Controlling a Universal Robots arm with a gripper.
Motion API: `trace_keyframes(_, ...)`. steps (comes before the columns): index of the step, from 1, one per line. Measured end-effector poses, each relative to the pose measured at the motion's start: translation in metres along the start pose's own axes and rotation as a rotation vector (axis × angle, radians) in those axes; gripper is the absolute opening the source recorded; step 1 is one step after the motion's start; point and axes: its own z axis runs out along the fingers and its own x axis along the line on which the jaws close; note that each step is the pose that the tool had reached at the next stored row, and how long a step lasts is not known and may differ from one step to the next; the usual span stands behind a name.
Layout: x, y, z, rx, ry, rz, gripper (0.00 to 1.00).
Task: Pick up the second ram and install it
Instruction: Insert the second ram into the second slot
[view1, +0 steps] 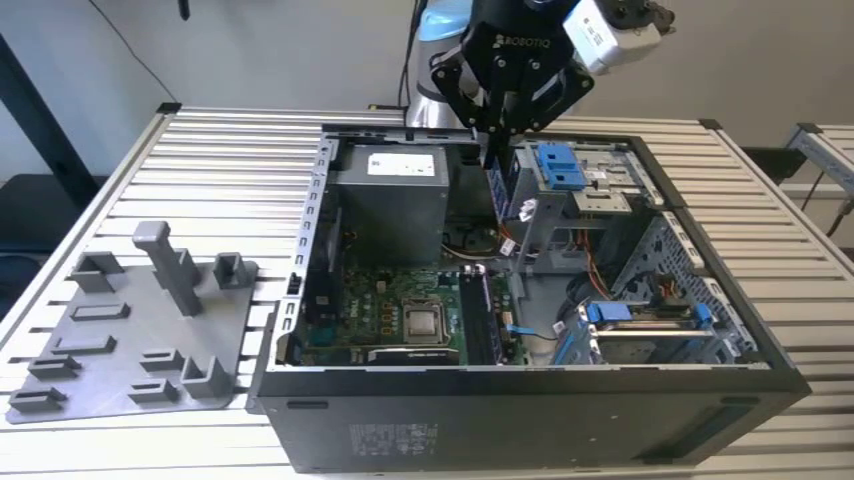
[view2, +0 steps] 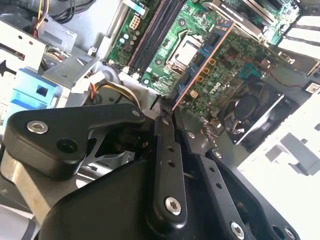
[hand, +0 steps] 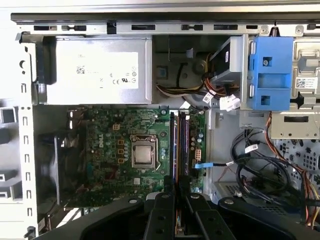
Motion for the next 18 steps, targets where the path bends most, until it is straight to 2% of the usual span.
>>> trace_keyframes(8, -0.0001, 0.0001, 0.0042, 0.0028, -0.0018, 0.002, 0.14)
trace_keyframes(10, -0.0001, 0.0001, 0.0056, 0.0026, -0.0061, 0.002, 0.14)
trace_keyframes(13, -0.0001, 0.0002, 0.0076, 0.0005, -0.0190, 0.003, 0.14)
trace_keyframes(18, -0.0001, 0.0003, 0.0119, 0.0007, -0.0195, 0.003, 0.14)
